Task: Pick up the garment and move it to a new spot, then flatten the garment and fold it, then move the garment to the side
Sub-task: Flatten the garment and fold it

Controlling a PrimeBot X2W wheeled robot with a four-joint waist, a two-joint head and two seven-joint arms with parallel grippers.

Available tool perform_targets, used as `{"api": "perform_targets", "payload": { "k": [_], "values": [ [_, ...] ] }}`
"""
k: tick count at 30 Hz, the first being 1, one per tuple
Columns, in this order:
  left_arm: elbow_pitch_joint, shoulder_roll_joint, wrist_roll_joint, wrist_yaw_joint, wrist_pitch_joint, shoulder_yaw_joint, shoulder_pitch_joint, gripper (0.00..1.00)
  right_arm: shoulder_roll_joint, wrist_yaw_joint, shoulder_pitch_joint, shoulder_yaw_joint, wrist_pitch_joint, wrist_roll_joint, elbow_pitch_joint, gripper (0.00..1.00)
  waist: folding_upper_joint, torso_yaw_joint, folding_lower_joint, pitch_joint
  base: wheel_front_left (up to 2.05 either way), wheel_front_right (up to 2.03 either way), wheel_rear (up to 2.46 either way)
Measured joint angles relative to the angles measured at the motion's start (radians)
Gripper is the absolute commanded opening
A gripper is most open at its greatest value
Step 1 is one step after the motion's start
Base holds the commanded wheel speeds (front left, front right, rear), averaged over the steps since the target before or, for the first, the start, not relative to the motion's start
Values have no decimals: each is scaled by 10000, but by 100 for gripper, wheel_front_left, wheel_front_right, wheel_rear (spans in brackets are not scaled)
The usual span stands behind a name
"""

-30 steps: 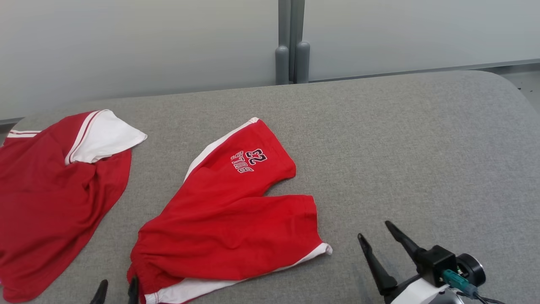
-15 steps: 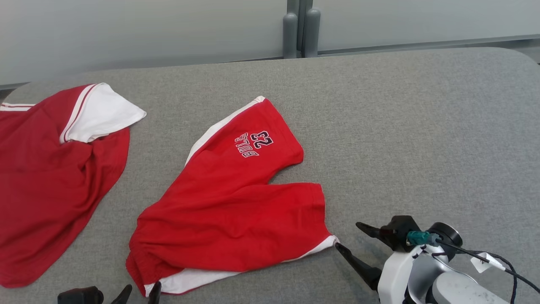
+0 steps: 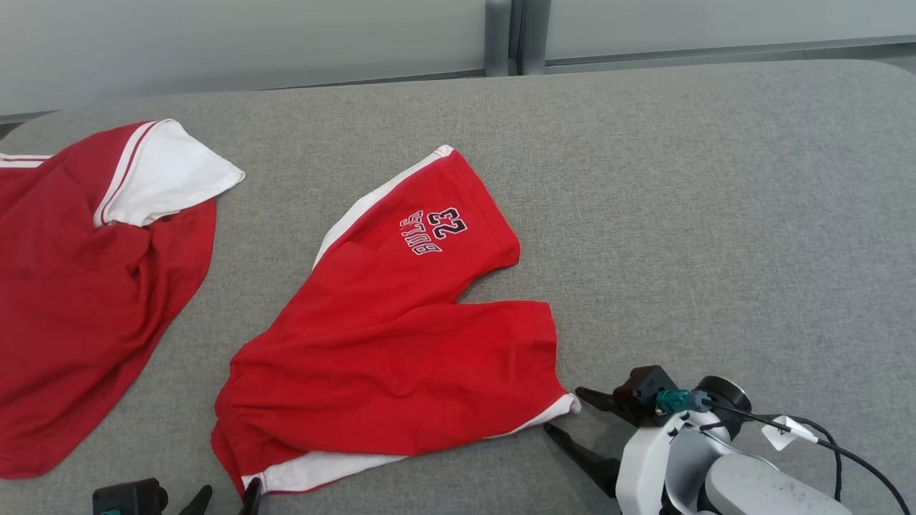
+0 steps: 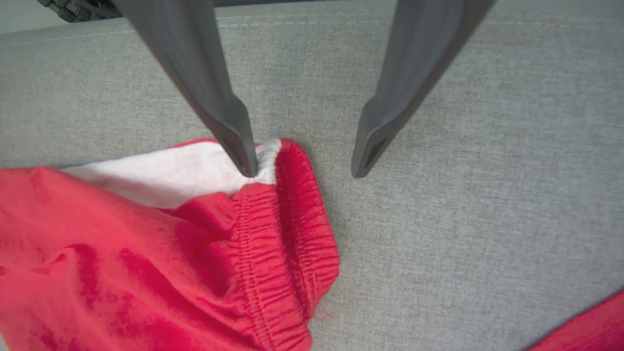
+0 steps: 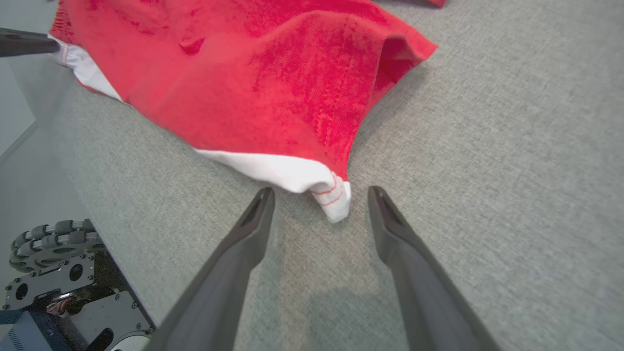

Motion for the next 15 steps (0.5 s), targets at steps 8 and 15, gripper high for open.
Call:
{"api": "perform_targets", "payload": {
  "k": [8, 15],
  "values": [
    [368, -17, -15, -12, 12, -144, -287, 100, 222, 0, -493, 765, -236, 401, 516, 17, 0, -34, 0, 38, 0, 0, 0],
    [593, 33, -56, -98, 33, -222, -357, 100, 196, 0, -806, 1114, -439, 727, 759, 0, 0, -61, 0, 107, 0, 0, 0]
  ]
}}
